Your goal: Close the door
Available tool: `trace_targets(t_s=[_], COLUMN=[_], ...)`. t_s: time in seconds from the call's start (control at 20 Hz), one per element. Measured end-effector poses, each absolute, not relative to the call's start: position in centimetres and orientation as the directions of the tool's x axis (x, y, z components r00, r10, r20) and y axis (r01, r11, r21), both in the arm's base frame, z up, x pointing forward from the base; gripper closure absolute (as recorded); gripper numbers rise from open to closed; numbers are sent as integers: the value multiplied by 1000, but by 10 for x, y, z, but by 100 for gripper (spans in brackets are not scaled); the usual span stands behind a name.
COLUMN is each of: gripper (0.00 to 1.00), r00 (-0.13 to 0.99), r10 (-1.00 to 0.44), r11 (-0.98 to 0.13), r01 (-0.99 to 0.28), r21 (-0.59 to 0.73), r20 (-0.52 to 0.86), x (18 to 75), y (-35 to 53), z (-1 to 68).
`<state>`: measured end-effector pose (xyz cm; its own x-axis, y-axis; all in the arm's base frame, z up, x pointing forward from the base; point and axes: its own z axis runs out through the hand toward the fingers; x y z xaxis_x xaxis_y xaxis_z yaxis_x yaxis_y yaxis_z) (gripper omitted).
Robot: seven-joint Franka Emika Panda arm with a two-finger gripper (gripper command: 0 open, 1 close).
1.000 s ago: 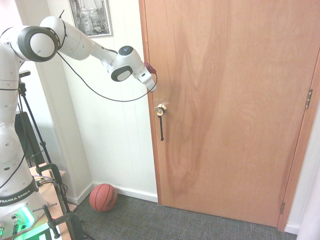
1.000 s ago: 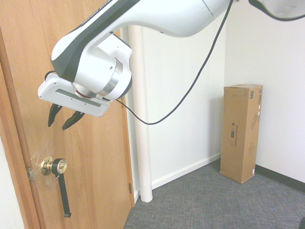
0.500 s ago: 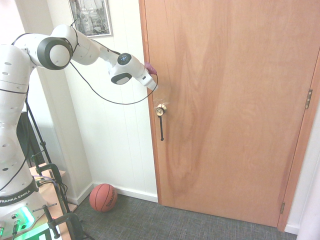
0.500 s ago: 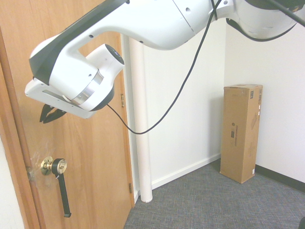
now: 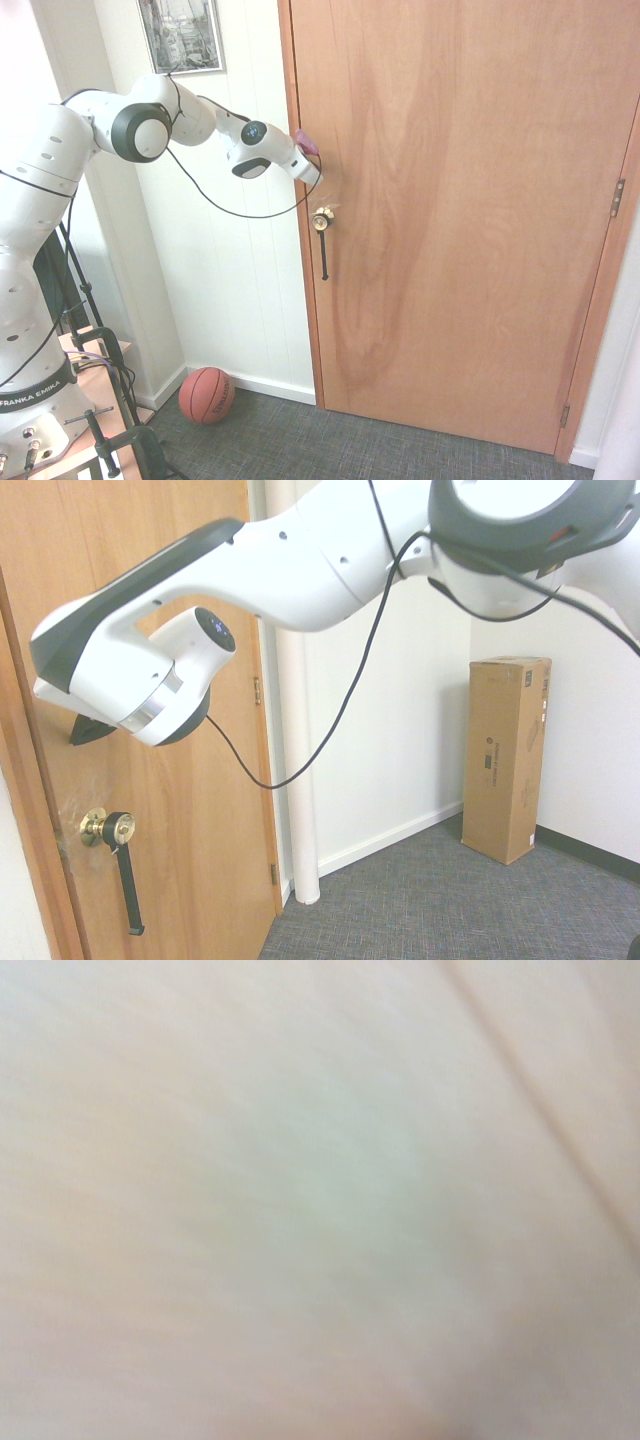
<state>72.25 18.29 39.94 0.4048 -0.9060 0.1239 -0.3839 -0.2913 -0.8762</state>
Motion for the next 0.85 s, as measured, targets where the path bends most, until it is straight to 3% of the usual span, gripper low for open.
trace_targets(t_s=[0.5,0.85], gripper=[100,100], r00=[433,429], r10=[-885,-888], r11=[-358,-414], r01=[-398,-595], r21=[-845,-689], r20=[171,163], x=[725,685], y=[212,107], z=[374,363])
